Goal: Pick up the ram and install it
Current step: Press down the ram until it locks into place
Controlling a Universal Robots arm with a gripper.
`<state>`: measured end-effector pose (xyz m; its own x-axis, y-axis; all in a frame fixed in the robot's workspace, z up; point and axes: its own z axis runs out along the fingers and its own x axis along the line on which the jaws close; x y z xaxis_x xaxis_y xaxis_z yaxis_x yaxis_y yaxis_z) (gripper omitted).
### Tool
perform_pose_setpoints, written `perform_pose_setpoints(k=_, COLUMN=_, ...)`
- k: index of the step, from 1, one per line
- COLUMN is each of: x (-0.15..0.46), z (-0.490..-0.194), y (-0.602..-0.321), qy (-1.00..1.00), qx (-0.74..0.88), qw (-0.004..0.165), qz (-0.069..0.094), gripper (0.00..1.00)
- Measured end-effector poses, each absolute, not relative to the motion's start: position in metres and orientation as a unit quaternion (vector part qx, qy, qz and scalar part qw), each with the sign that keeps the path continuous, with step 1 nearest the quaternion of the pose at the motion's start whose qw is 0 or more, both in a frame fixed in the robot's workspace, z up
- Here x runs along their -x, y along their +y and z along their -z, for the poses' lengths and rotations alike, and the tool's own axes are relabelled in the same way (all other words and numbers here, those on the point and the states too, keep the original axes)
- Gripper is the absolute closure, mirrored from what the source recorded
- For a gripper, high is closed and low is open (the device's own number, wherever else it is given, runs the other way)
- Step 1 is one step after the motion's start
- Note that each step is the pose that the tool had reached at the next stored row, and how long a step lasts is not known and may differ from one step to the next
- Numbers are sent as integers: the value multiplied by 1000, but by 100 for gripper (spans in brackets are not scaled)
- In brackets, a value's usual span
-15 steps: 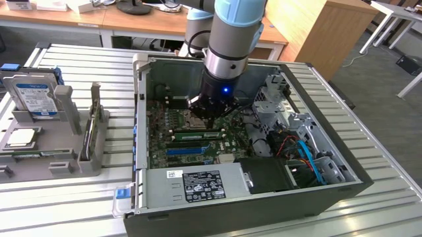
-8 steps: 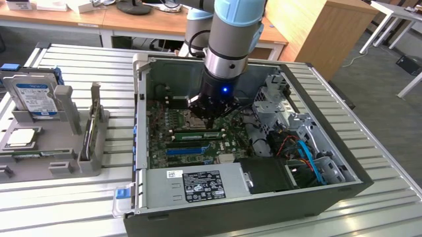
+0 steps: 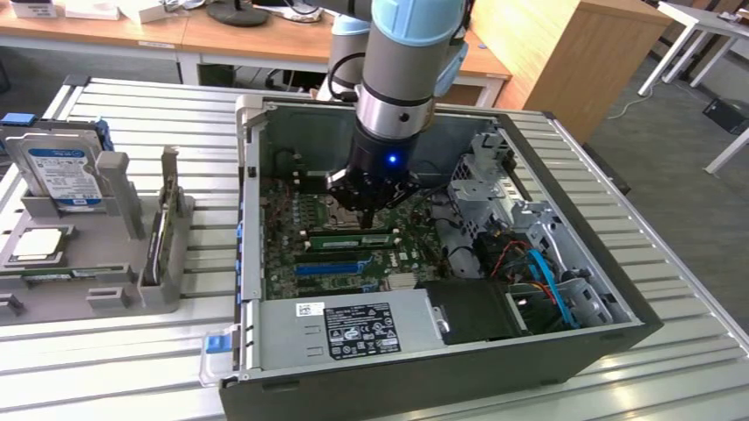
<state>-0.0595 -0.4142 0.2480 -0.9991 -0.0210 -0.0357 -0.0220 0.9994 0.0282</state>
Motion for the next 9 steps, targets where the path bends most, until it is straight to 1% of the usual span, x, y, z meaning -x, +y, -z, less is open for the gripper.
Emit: perform_pose_setpoints(k=9, x=60, z=-248, y=-414, qy=1000, qx=11, qw=18, qz=-14, gripper=89)
